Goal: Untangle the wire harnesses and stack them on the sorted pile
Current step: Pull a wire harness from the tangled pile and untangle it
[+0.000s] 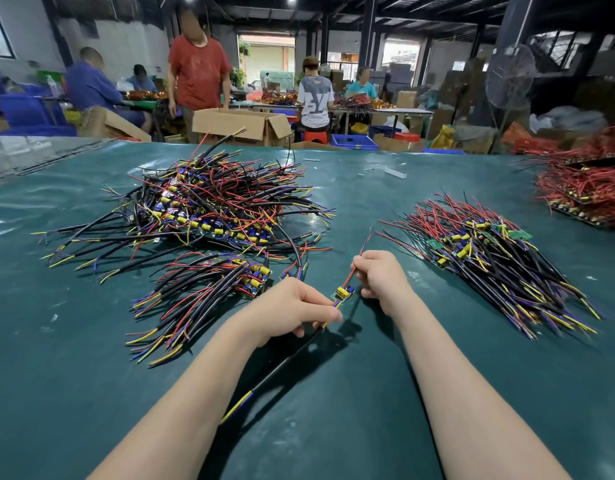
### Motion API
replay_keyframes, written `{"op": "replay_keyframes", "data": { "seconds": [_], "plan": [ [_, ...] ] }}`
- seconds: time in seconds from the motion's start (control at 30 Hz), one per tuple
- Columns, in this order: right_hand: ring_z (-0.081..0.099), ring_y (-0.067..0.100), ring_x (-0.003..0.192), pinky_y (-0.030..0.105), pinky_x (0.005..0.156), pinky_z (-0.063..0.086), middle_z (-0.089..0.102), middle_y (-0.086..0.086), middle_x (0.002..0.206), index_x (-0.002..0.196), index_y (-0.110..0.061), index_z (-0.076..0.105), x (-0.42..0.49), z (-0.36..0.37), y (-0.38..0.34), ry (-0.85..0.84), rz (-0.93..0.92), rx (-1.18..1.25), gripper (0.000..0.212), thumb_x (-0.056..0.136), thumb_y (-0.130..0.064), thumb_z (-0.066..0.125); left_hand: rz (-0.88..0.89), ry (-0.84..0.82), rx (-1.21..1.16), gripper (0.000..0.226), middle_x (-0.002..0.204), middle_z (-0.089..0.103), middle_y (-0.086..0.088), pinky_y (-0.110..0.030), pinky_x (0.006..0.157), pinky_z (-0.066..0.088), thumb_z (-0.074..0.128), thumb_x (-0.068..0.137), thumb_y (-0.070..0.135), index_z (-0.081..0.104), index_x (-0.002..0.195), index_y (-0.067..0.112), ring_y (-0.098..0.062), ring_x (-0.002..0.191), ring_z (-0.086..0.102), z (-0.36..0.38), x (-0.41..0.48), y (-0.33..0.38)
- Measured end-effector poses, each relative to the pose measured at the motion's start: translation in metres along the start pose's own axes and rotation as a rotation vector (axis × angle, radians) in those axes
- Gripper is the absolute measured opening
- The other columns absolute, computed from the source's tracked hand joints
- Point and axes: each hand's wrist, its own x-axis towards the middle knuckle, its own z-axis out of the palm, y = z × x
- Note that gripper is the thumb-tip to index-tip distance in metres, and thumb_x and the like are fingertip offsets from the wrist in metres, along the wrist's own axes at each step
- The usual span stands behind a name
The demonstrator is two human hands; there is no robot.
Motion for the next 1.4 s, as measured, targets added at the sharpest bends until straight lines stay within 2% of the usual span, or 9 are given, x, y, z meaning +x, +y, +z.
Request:
{"op": "replay_keyframes", "data": {
  "seconds": [0.13, 0.27, 0.43, 0.53, 0.73, 0.8, 1.07, 1.2, 1.4],
  "plan": [
    [0.036, 0.022, 0.062, 0.034, 0.056, 0.021, 0.045, 0.006, 0.064, 0.070, -0.008, 0.046, 0.005, -0.016, 0.010, 0.180, -0.230, -0.427, 0.020, 0.089, -0.006, 0.047, -0.023, -0.110, 0.073, 0.022, 0.049, 0.054, 0.011, -0.011, 0.043, 0.036, 0.066, 0.083, 0.016, 0.071, 0.066, 0.027, 0.002, 0.046, 0.046, 0.007, 0.000, 0.004],
    [0.044, 0.024, 0.075, 0.031, 0.060, 0.023, 0.051, 0.009, 0.075, 0.079, -0.006, 0.052, 0.011, -0.033, 0.021, 0.317, -0.239, -0.492, 0.015, 0.092, -0.009, 0.045, -0.040, -0.225, 0.151, 0.020, 0.047, 0.054, 0.014, -0.010, 0.045, 0.038, 0.066, 0.083, 0.020, 0.070, 0.067, 0.031, 0.003, 0.049, 0.048, 0.010, -0.002, 0.007],
    [0.045, 0.022, 0.078, 0.028, 0.059, 0.020, 0.054, 0.006, 0.082, 0.095, 0.000, 0.057, 0.011, -0.039, 0.019, 0.662, -0.217, -0.169, 0.017, 0.092, -0.010, 0.043, -0.018, -0.196, 0.118, 0.022, 0.047, 0.052, 0.013, -0.010, 0.045, 0.037, 0.065, 0.084, 0.020, 0.069, 0.064, 0.029, 0.002, 0.049, 0.046, 0.007, -0.003, 0.006],
    [0.047, 0.022, 0.077, 0.028, 0.059, 0.022, 0.057, 0.009, 0.083, 0.099, 0.001, 0.059, 0.006, -0.034, 0.015, 0.773, -0.198, -0.042, 0.019, 0.092, -0.013, 0.047, 0.010, 0.034, -0.054, 0.024, 0.045, 0.050, 0.011, -0.011, 0.043, 0.037, 0.066, 0.083, 0.014, 0.066, 0.059, 0.021, -0.001, 0.046, 0.045, 0.004, 0.001, 0.004],
    [0.042, 0.004, 0.043, 0.020, 0.048, 0.033, 0.049, 0.000, 0.050, 0.067, -0.004, 0.065, -0.026, 0.030, -0.010, -0.194, -0.371, -0.296, 0.023, 0.085, -0.017, 0.062, 0.004, 0.609, -0.433, 0.023, 0.044, 0.056, 0.008, -0.014, 0.041, 0.046, 0.063, 0.085, 0.005, 0.065, 0.062, 0.011, 0.002, 0.039, 0.053, -0.010, 0.012, -0.010],
    [0.037, 0.002, 0.042, 0.016, 0.047, 0.032, 0.047, -0.001, 0.052, 0.069, -0.002, 0.063, -0.030, 0.038, -0.011, -0.313, -0.411, -0.413, 0.018, 0.079, -0.017, 0.068, 0.025, 0.670, -0.427, 0.022, 0.041, 0.055, 0.008, -0.015, 0.042, 0.047, 0.064, 0.083, 0.004, 0.066, 0.062, 0.010, 0.001, 0.039, 0.051, -0.012, 0.015, -0.013],
    [0.046, -0.002, 0.043, 0.013, 0.052, 0.035, 0.050, -0.011, 0.048, 0.076, -0.005, 0.072, -0.019, 0.039, -0.017, 0.019, -0.404, -0.340, 0.007, 0.077, -0.010, 0.068, 0.043, 0.510, -0.338, 0.017, 0.073, 0.055, -0.003, -0.018, 0.051, 0.050, 0.047, 0.096, 0.022, 0.060, 0.088, 0.014, -0.014, 0.058, 0.052, -0.014, 0.019, -0.019],
    [0.059, 0.020, 0.075, 0.024, 0.064, 0.035, 0.071, 0.015, 0.082, 0.085, -0.002, 0.073, -0.005, 0.011, -0.026, 0.276, -0.344, -0.294, 0.013, 0.080, -0.010, 0.065, 0.006, 0.408, -0.060, 0.022, 0.078, 0.054, 0.000, -0.019, 0.056, 0.049, 0.046, 0.096, 0.028, 0.059, 0.087, 0.012, -0.011, 0.063, 0.055, -0.017, 0.023, -0.023],
    [0.061, 0.032, 0.098, 0.028, 0.071, 0.040, 0.070, 0.015, 0.100, 0.094, -0.010, 0.073, 0.021, -0.072, -0.048, 0.582, -0.215, -0.544, 0.018, 0.085, -0.019, 0.061, 0.005, 0.371, 0.026, 0.015, 0.079, 0.059, 0.001, -0.024, 0.063, 0.051, 0.050, 0.094, 0.025, 0.062, 0.090, 0.016, -0.013, 0.069, 0.058, -0.007, 0.026, -0.025]
  ]
}}
